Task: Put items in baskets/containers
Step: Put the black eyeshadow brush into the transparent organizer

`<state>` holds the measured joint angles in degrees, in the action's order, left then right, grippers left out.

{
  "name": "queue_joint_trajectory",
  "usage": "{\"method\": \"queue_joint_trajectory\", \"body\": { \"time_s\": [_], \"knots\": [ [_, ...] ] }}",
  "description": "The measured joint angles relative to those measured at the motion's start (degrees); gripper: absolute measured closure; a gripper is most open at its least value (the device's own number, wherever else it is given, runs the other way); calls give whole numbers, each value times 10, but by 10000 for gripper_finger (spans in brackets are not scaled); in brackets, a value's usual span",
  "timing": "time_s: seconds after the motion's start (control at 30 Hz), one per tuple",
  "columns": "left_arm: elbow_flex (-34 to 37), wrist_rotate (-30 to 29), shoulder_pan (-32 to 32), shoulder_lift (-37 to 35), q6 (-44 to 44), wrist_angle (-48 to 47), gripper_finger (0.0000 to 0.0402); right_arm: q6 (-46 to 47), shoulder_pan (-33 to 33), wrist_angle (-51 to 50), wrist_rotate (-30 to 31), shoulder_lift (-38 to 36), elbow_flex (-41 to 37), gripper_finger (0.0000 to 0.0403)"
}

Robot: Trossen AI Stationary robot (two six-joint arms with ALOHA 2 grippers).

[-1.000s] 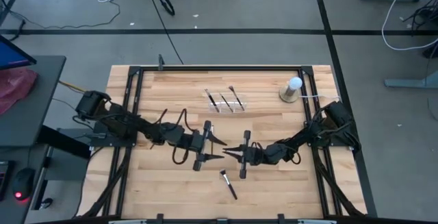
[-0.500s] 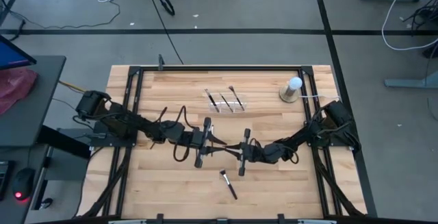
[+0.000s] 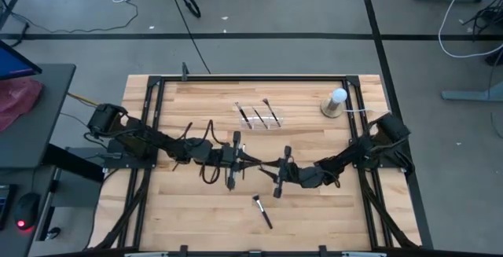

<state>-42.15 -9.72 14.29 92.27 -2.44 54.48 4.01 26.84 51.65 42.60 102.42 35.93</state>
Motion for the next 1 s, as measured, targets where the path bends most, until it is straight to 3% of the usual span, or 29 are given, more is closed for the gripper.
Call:
{"method": "queue_joint_trajectory", "body": {
  "time_s": [0.17, 0.3, 0.4, 0.63, 1.0],
  "knots": [
    [0, -5, -43, 0, 35, -2, 392, 104, 28, -207, 52, -95, -17, 259],
    [0, -14, -101, 0, 38, -2, 393, 204, 40, -319, 52, -153, -34, 252],
    [0, -23, -146, 0, 48, 2, 393, 243, 44, -320, 52, -166, -55, 252],
    [-1, -27, -225, 30, 67, 17, 393, 240, 42, -252, 50, -163, -88, 268],
    [-1, -34, -274, 108, 108, 65, 391, 207, 41, -210, 50, -163, -91, 284]
  ]
}}
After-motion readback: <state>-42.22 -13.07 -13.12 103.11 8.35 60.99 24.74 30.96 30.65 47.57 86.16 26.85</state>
